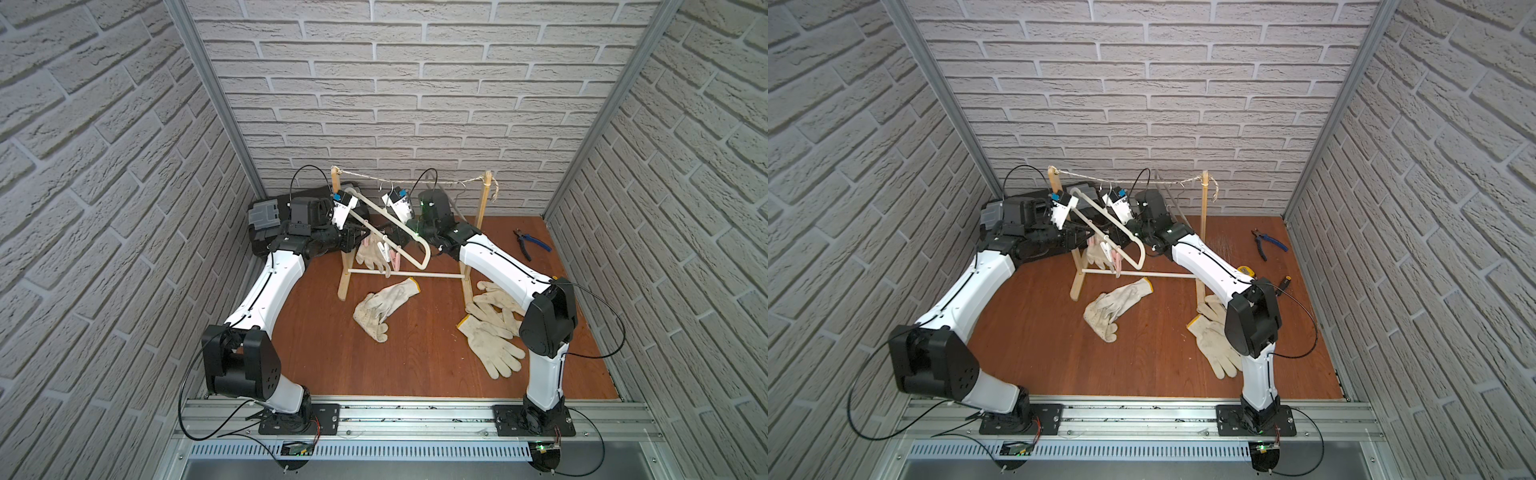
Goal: Clip the gloves onto a hanger to dry
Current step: Open the clamp at the hanger, then clamp the glove onto the hanger.
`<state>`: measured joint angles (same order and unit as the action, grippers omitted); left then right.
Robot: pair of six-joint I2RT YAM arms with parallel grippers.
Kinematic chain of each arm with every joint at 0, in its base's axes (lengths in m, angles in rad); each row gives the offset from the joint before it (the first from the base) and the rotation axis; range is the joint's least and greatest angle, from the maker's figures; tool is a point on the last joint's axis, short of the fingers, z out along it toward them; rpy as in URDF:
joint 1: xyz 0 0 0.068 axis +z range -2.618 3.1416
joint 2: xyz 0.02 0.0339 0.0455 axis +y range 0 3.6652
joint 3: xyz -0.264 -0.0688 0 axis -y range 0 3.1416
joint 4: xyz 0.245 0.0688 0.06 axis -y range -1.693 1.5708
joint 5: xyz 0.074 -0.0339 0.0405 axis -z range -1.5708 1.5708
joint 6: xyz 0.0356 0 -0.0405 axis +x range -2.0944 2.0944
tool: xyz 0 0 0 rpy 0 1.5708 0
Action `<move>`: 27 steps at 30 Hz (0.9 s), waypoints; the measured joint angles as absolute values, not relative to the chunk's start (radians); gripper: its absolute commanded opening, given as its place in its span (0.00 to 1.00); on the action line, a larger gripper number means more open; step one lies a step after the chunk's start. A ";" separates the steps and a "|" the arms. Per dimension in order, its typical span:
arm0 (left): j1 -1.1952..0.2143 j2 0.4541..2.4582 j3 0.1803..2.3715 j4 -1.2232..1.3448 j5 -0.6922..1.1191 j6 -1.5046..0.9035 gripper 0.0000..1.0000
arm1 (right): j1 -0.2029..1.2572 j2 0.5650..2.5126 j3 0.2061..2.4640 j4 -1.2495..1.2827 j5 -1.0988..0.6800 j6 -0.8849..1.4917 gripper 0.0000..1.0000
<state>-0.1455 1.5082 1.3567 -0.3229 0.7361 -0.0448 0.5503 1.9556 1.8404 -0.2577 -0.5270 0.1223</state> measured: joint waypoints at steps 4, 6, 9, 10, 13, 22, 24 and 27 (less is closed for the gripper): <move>-0.145 1.510 1.357 -0.323 0.757 -0.043 0.12 | 0.545 1.937 1.834 -0.305 -0.517 0.068 0.03; -0.146 1.511 1.357 -0.324 0.773 -0.038 0.12 | 0.544 1.929 1.832 -0.341 -0.514 0.024 0.03; -0.145 1.512 1.357 -0.325 0.803 -0.022 0.13 | 0.542 1.918 1.821 -0.399 -0.513 -0.044 0.03; -0.145 1.512 1.357 -0.325 0.812 -0.016 0.13 | 0.542 1.916 1.816 -0.415 -0.512 -0.065 0.03; -0.145 1.512 1.357 -0.331 0.838 0.010 0.13 | 0.542 1.911 1.787 -0.461 -0.512 -0.122 0.03; -0.149 1.538 1.368 -0.361 0.912 0.073 0.12 | 0.545 1.910 1.751 -0.521 -0.608 -0.217 0.03; -0.155 1.540 1.368 -0.363 0.922 0.083 0.13 | 0.548 1.911 1.751 -0.522 -0.627 -0.224 0.03; -0.167 1.540 1.368 -0.364 0.933 0.095 0.13 | 0.550 1.913 1.752 -0.521 -0.650 -0.225 0.03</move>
<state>-0.1673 1.5402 1.3678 -0.3637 0.9329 0.0952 0.5503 1.9133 1.7515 -0.5213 -0.6498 -0.2249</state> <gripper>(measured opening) 0.212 0.066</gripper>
